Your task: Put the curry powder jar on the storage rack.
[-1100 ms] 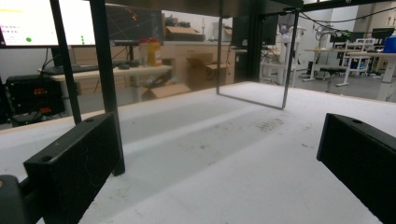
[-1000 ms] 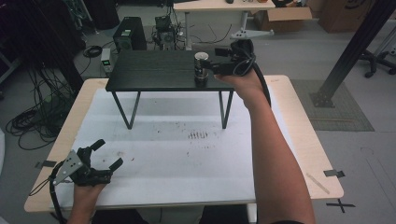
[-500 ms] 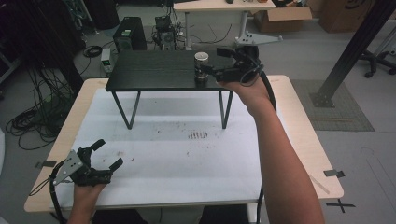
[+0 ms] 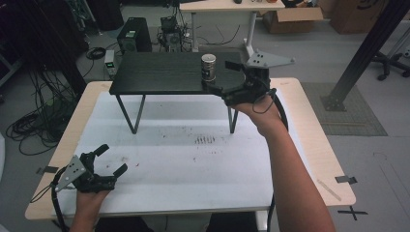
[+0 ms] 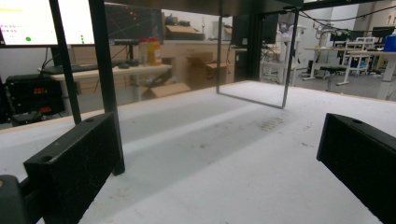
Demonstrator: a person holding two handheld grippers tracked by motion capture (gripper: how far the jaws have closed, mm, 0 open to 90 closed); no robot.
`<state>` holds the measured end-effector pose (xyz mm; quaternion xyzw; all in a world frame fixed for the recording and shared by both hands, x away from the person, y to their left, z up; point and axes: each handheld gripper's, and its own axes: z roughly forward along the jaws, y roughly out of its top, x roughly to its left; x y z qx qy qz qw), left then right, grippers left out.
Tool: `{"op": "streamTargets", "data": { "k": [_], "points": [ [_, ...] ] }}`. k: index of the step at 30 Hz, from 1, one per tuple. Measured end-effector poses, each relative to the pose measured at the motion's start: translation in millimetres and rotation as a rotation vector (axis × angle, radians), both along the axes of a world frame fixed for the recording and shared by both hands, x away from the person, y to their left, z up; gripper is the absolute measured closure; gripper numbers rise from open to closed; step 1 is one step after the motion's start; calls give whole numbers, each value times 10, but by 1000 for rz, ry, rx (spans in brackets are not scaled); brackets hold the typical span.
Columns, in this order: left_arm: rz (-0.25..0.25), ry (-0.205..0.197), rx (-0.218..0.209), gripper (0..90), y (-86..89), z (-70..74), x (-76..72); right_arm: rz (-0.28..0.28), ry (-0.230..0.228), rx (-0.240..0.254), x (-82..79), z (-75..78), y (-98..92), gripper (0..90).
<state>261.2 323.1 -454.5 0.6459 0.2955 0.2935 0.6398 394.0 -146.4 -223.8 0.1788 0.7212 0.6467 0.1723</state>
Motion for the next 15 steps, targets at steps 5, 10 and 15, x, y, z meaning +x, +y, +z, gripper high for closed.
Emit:
{"op": "streamTargets", "data": {
  "k": [5, 10, 15],
  "points": [
    [-1, 0, -1, 2, 0, 0, 1, 8, -18, 22, -104, -166, -24, 0],
    [-1, 4, 1, 2, 1, 1, 4, 2, -24, 22, -175, -390, -52, 0],
    [0, 4, 0, 2, 0, 1, 4, 0, 5, 27, -231, -598, -64, 0]
  ]
}}
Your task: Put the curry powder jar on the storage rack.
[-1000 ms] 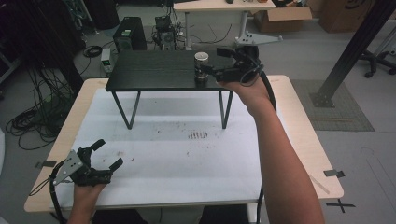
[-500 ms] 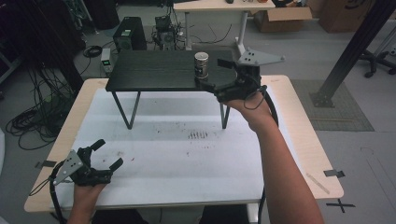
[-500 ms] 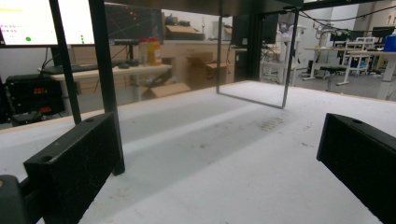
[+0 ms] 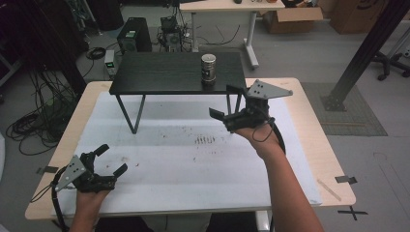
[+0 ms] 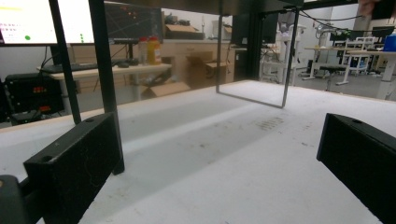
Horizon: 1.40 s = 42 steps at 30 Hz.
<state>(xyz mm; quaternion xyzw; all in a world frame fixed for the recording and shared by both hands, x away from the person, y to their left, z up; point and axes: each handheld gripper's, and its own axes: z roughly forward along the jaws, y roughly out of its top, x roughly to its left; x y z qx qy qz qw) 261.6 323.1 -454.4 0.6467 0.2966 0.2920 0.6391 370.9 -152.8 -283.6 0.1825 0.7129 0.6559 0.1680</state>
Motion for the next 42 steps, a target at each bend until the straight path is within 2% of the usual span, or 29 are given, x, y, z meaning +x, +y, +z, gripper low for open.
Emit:
{"op": "streamTargets", "data": {
  "k": [12, 19, 23, 30, 33, 42],
  "points": [
    [-2, 3, 3, 2, -2, 1, 3, -3, 16, 3, -138, -494, 27, 0],
    [1, 1, 3, 2, -3, 0, 1, 8, 14, 43, -184, -729, 30, 0],
    [1, 1, 3, 2, -4, 1, 0, 0, 22, 42, -205, -885, 36, 0],
    [-1, 5, 2, 2, 0, 1, 4, -14, 63, 77, -227, -1196, -3, 0],
    [0, 5, 1, 2, 1, 1, 4, -26, 79, 76, -245, -1317, -9, 0],
    [0, 3, 1, 2, 1, 1, 2, -64, 105, 101, -265, -1549, -42, 0]
  ]
}}
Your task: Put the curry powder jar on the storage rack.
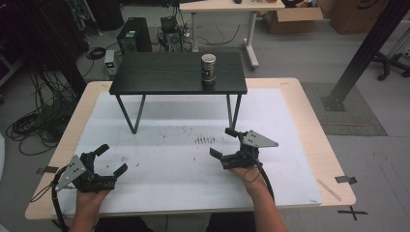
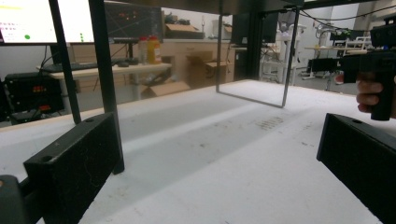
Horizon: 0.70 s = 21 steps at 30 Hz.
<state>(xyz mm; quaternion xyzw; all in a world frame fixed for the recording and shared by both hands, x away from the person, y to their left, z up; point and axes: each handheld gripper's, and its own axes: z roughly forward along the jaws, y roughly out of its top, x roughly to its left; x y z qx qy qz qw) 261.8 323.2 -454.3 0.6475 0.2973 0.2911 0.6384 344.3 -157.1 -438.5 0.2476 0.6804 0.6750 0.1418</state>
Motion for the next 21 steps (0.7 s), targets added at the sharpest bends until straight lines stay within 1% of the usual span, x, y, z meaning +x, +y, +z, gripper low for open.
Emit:
{"op": "streamTargets", "data": {
  "k": [3, 7, 11, 13, 15, 16, 17, 18, 19, 21],
  "points": [
    [0, 1, 0, 3, 0, 0, 0, -9, 6, 5, -13, -78, -6, 0],
    [0, 0, 0, 2, -1, 0, 0, -15, 12, 11, -29, -138, -11, 0],
    [0, -1, 0, 2, -1, 0, -1, -21, -14, 18, -55, -144, -18, 0],
    [1, -3, 0, 2, -1, -1, -2, -25, -40, 18, -81, -150, -18, 0],
    [0, -5, 0, 2, -1, -1, -4, -24, -78, 16, -120, -158, -14, 0],
    [0, -5, 0, 2, -1, -1, -4, -24, -78, 16, -120, -158, -14, 0],
    [1, -6, 0, 2, -3, -2, -6, -8, -141, -12, -176, -165, 10, 0],
    [1, -7, 1, 2, -4, -2, -7, -5, -159, -32, -195, -164, 30, 0],
    [0, -8, 3, 2, -4, -2, -8, -4, -168, -42, -205, -163, 40, 0],
    [0, -7, 3, 2, -5, -2, -7, -8, -167, -32, -206, -166, 29, 0]
  ]
}}
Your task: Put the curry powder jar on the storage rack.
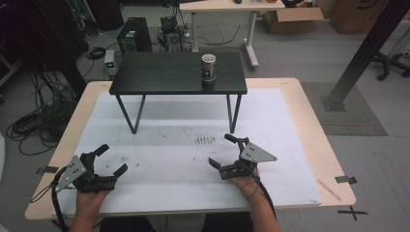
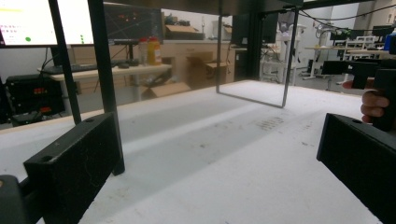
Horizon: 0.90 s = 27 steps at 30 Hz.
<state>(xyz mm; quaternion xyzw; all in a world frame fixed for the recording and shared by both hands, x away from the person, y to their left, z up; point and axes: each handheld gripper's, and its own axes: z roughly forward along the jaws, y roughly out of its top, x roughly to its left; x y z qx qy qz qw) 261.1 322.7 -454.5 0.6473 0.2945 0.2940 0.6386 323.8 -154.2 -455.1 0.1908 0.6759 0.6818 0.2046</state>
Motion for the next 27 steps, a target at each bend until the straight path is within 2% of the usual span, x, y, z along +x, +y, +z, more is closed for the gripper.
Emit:
{"op": "streamTargets", "data": {
  "k": [2, 27],
  "points": [
    [0, 0, 0, 2, 0, 0, 0, -3, 3, 13, 5, -3, -12, 0],
    [0, 3, -5, 2, 5, 0, 1, 1, -2, 1, 1, -1, -1, 0]
  ]
}}
